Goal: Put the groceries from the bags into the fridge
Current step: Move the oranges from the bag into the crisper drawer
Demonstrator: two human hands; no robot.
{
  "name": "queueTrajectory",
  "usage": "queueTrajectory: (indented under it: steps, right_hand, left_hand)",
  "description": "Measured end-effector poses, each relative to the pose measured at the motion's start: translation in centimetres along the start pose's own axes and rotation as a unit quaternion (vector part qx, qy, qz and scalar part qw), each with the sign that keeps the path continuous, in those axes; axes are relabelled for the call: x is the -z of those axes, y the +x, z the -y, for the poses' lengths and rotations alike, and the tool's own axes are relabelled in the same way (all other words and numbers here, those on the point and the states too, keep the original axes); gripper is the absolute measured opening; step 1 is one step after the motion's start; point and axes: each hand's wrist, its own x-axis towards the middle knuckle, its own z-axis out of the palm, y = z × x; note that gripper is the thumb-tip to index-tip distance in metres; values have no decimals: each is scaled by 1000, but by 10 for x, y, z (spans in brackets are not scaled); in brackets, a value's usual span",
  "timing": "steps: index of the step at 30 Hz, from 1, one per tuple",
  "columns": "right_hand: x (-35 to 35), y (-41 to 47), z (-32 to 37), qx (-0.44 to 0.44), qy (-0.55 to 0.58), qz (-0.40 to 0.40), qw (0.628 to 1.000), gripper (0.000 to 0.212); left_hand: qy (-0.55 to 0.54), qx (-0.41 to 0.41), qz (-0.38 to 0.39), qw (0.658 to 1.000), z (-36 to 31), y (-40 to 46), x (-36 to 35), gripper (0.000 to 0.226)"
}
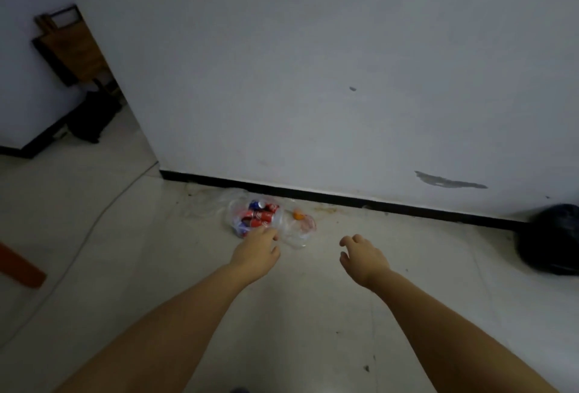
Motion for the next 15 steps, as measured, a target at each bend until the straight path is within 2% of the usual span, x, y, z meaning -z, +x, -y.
queueTrajectory:
  steps: [4, 9, 15]
  right_hand:
    - [2, 63, 12, 11, -2, 21, 1000, 38]
    - [-2, 162, 25, -18, 6, 38, 999, 38]
    - [-36, 260, 49, -72, 54, 88, 992, 37]
  left_hand:
    - [-10, 17, 4, 1000, 23, 57, 6, 27]
    - [-27, 11, 11, 1000, 63, 152, 11, 24]
    - [-13, -3, 90, 996, 120, 273, 6, 23]
